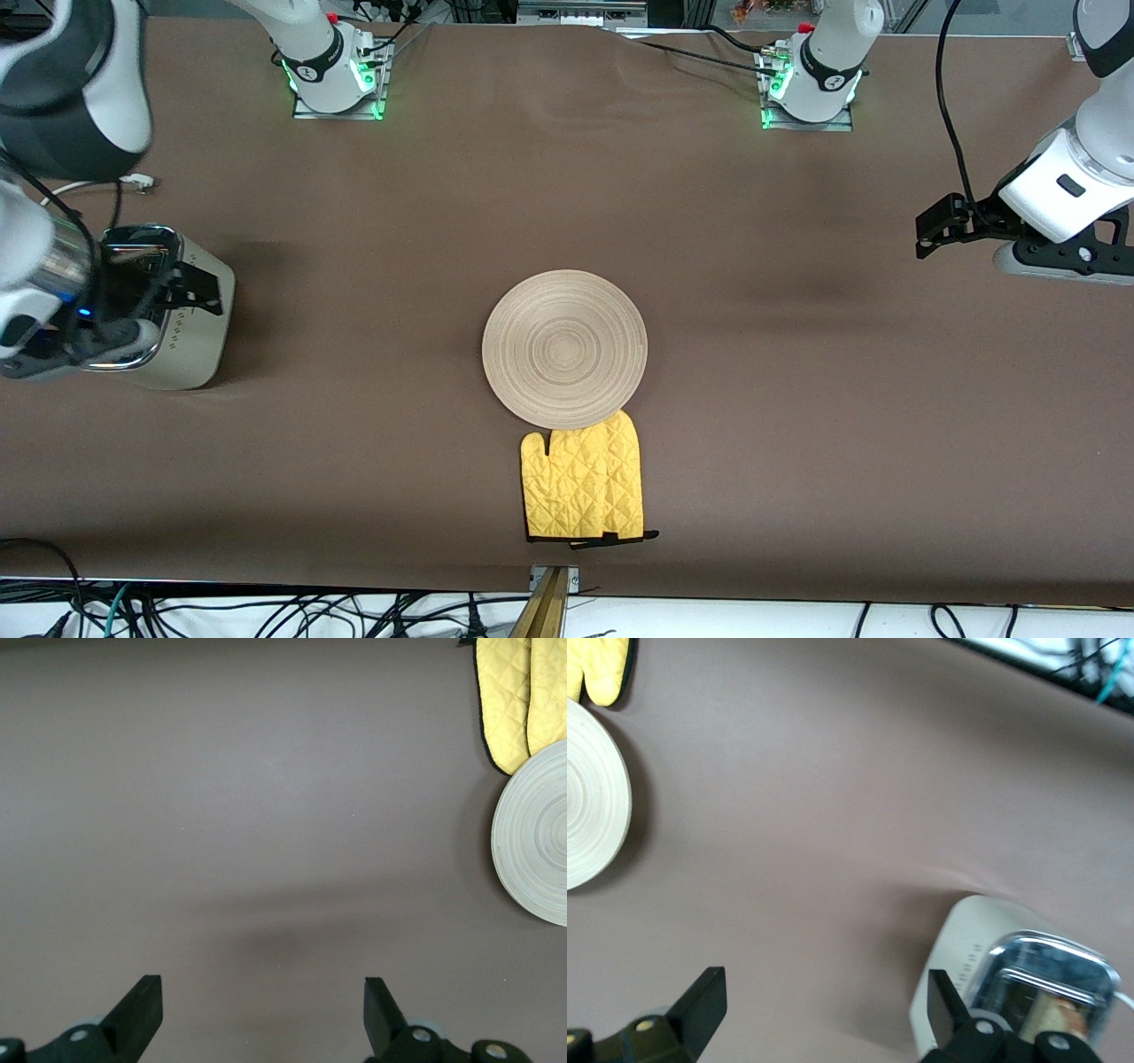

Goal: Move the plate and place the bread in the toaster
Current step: 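Open the right gripper and raise it off the toaster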

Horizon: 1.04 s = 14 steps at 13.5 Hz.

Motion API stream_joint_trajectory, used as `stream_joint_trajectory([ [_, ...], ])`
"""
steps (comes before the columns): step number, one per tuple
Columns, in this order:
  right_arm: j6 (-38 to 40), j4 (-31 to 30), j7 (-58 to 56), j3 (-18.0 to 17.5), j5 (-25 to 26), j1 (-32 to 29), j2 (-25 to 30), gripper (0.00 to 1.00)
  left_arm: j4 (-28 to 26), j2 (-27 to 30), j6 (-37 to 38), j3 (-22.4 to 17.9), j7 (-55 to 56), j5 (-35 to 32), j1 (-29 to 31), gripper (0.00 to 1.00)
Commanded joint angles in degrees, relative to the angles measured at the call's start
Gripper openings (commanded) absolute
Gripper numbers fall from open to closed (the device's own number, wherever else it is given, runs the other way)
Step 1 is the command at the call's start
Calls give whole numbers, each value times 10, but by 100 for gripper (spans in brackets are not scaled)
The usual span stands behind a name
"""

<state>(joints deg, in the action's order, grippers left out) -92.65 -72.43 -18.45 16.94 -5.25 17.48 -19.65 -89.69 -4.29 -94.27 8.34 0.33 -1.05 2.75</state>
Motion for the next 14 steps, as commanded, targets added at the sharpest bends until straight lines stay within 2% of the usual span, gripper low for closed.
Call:
stream_joint_trajectory([
  [1, -23, -84, 5, -87, 33, -63, 77, 100, 17, -7, 9, 1, -1, 13, 1, 100],
  [4, -45, -160, 6, -145, 43, -135, 122, 100, 17, -7, 9, 1, -1, 13, 1, 100],
  [6, -51, -187, 10, -151, 43, -153, 139, 100, 17, -7, 9, 1, -1, 13, 1, 100],
  [9, -43, -186, 83, -167, 45, -177, 145, 100, 17, -6, 10, 1, -1, 13, 1, 100],
  [14, -30, -185, 91, -170, 53, -188, 151, 100, 17, -7, 10, 1, 0, 14, 2, 100],
])
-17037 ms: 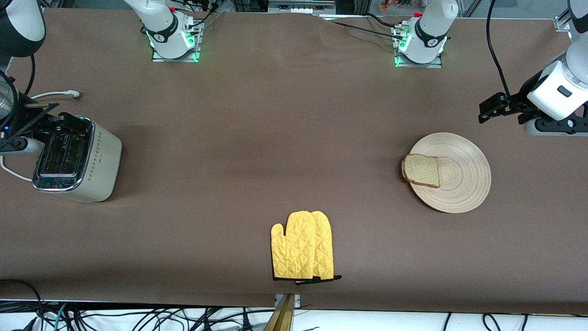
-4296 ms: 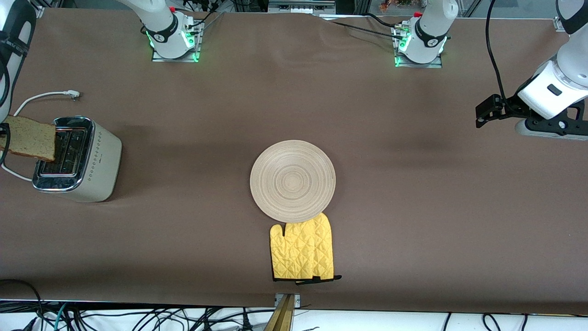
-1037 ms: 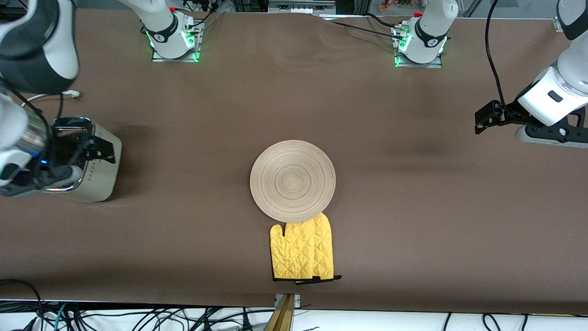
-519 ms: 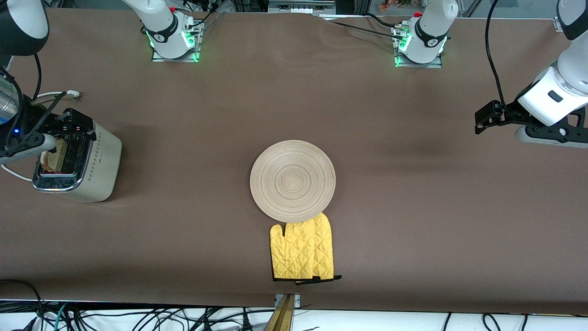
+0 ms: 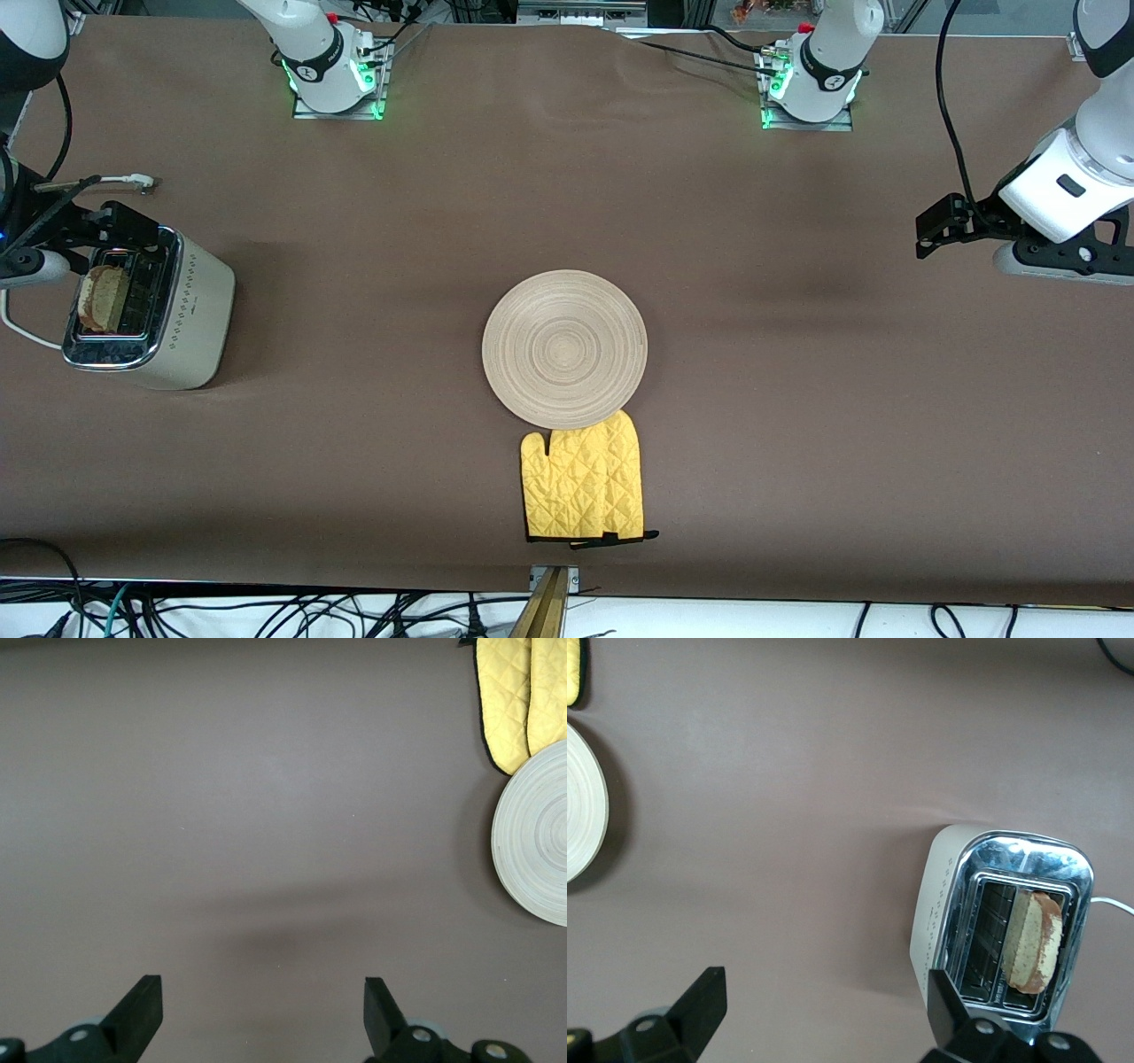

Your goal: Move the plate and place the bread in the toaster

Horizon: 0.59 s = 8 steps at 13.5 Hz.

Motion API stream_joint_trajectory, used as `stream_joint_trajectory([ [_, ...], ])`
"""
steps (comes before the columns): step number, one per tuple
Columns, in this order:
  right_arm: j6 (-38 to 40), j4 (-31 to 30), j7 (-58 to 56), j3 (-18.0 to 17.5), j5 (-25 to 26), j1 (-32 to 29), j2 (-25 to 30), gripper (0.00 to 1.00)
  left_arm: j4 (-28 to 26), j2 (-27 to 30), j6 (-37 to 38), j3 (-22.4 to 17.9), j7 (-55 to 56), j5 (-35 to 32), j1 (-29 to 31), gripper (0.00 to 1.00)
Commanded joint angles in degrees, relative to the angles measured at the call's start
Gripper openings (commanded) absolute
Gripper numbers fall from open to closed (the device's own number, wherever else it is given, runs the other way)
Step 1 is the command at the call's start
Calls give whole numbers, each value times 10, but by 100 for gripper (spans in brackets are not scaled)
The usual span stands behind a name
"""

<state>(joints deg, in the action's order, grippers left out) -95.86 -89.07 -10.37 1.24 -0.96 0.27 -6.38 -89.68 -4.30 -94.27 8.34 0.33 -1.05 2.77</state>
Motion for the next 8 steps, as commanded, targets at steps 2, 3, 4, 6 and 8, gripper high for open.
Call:
stream_joint_trajectory([
  [2, 8, -13, 8, -12, 10, -15, 6, 100, 16, -7, 10, 0, 3, 14, 1, 100],
  [3, 9, -7, 8, -12, 10, -14, 3, 100, 16, -7, 10, 0, 3, 14, 2, 100],
  [4, 9, -5, 9, -12, 10, -13, 1, 100, 16, -7, 10, 0, 4, 14, 2, 100],
  [6, 9, -5, 9, -12, 10, -13, 1, 100, 16, -7, 10, 0, 4, 14, 2, 100],
  [8, 9, -5, 10, -12, 10, -13, 0, 100, 16, -7, 10, 0, 4, 14, 2, 100],
])
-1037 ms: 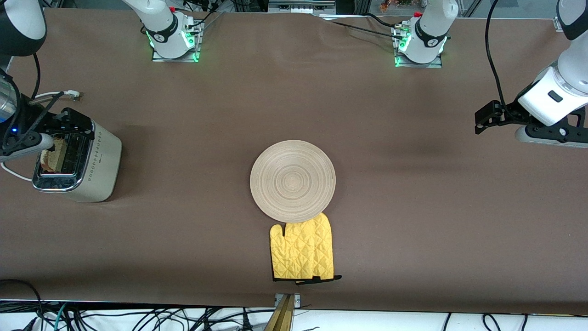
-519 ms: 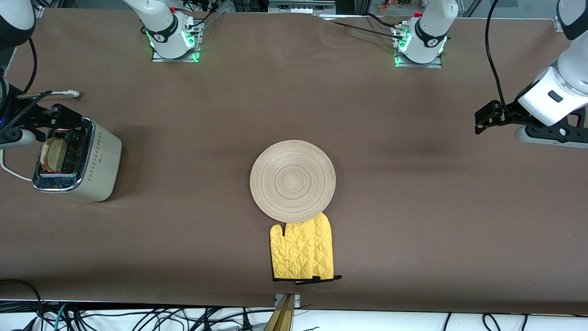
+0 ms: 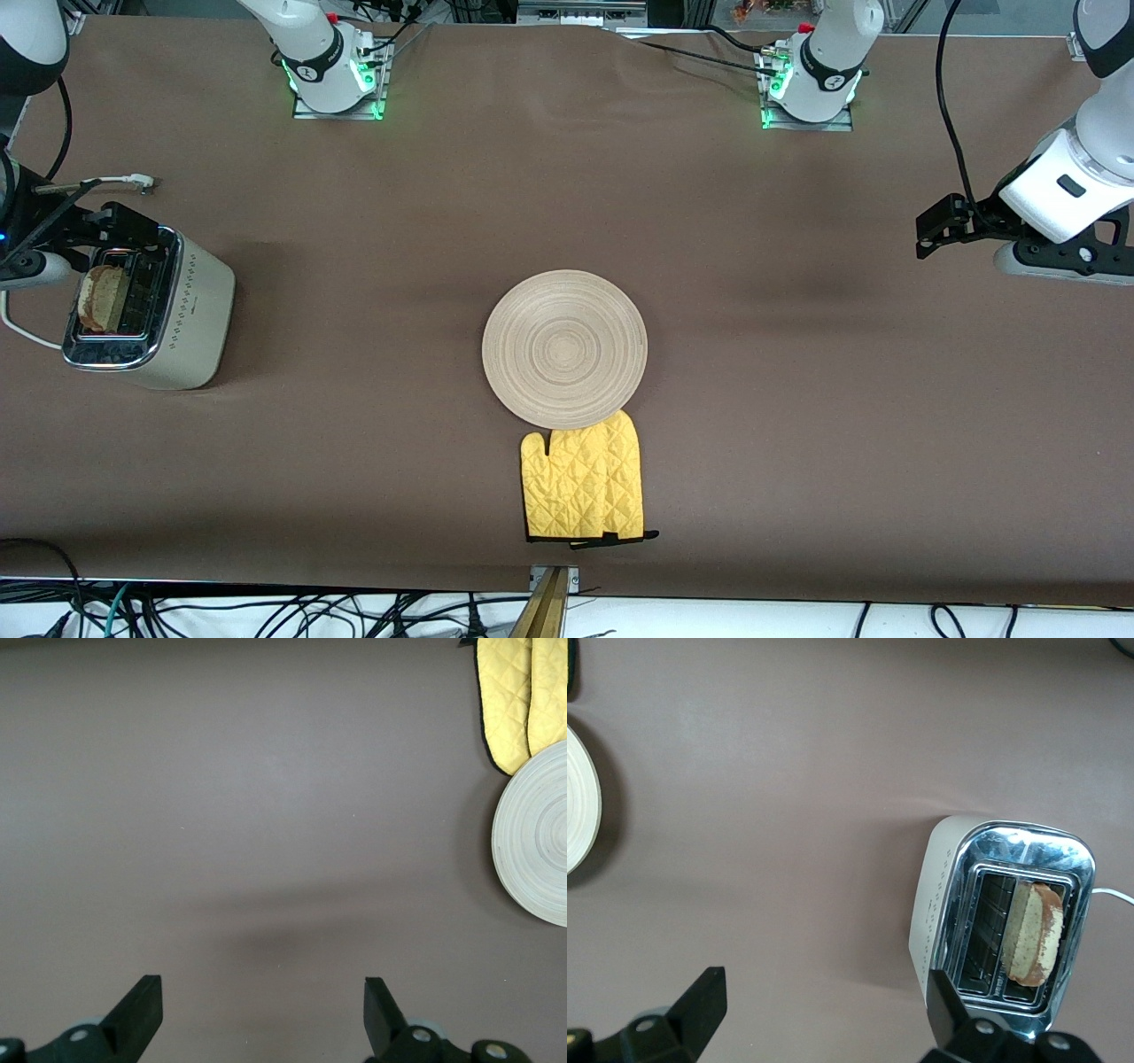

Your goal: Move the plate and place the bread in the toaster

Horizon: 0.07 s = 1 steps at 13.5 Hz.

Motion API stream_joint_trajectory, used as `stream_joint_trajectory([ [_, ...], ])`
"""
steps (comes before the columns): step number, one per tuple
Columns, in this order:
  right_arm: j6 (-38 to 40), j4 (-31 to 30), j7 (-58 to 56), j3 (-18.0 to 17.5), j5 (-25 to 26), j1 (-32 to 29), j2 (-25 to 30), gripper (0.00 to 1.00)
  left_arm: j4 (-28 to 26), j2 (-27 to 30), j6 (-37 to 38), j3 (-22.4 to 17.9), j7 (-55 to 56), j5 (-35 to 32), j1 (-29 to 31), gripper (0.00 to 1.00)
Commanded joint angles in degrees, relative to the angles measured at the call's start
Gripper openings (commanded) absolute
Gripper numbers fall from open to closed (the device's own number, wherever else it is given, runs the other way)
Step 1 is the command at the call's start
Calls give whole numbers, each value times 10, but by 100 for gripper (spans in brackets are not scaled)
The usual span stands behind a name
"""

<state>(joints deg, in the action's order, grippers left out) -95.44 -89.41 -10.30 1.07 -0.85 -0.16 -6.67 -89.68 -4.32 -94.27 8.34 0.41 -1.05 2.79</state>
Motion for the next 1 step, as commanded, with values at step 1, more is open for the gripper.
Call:
stream_joint_trajectory([
  [1, 4, -1, 8, -10, 9, -10, -1, 100, 15, -7, 10, 0, 4, 14, 2, 100],
])
